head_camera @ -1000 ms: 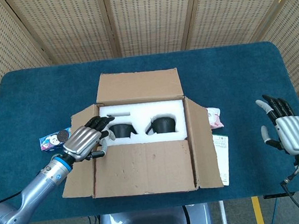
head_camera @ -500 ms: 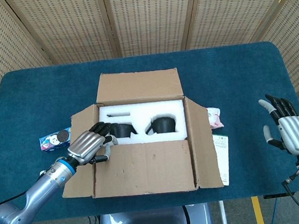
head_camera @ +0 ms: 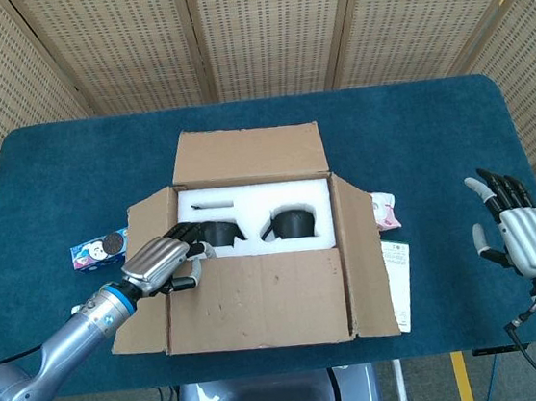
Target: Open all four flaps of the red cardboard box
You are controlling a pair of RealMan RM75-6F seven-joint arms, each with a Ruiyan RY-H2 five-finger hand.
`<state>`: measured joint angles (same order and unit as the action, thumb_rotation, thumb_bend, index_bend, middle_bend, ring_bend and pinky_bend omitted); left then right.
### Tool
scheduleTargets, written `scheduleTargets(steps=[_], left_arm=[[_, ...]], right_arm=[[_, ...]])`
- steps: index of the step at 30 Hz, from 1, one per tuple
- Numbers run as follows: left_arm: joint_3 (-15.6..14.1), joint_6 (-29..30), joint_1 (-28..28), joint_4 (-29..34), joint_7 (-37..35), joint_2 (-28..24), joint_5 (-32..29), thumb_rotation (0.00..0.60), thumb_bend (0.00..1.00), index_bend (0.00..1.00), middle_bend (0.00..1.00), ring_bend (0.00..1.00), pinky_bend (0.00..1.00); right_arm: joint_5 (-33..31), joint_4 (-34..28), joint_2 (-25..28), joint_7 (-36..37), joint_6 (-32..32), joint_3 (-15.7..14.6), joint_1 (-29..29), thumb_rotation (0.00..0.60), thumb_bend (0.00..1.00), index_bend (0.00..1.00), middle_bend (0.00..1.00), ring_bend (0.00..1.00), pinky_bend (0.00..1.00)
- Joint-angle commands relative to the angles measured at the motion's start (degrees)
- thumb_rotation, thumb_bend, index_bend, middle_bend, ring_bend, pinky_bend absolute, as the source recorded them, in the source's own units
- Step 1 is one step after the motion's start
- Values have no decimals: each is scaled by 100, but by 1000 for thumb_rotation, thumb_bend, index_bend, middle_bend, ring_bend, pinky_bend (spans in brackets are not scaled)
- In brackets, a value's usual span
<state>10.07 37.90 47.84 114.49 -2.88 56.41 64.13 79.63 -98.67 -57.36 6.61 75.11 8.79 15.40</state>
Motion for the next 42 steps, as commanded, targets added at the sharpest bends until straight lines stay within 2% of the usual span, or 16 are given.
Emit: scheduleTargets(steps=[1,7,10,14,18,26,30,42], left_arm=[[227,-466,-74,238,-922,-383,250,137,788,363,42,0,0],[545,-785,-290,358,-2417,-703,953,137,788,363,42,0,0],[645,-856,-410,390,-3255,-896,1512,135,788,363,41,0,0],[651,-759,-482,374,-4027,-1064,2131,136,787,363,42,0,0],[536,-480,-511,337,-4913,-1270,2847,136,786,363,42,0,0],[14,196,-313,61,-6487,-1558,4174,136,787,363,42,0,0],[-457,846,-66,-218,-7579,-1705,5000,136,788,363,42,0,0],[-1376,2355,418,-784,-9207,-1907,6352,135,788,363,42,0,0]], right_arm=[[-12,-3,-4,-13,-15,-2,3,600,646,89,28,0,0],[-38,-23,-15,-49,-68,-2,21,600,646,89,28,0,0],[-64,-8,-35,-52,-110,-7,31,600,646,89,28,0,0],[-80,-1,-40,-63,-128,-2,39,600,646,89,27,0,0],[-79,-17,-31,-90,-147,8,57,600,646,89,27,0,0],[-109,-40,-17,-143,-197,32,97,600,646,89,28,0,0],[-133,-62,-9,-182,-226,49,123,600,646,89,27,0,0],[-166,-135,20,-227,-236,55,127,600,646,89,27,0,0]])
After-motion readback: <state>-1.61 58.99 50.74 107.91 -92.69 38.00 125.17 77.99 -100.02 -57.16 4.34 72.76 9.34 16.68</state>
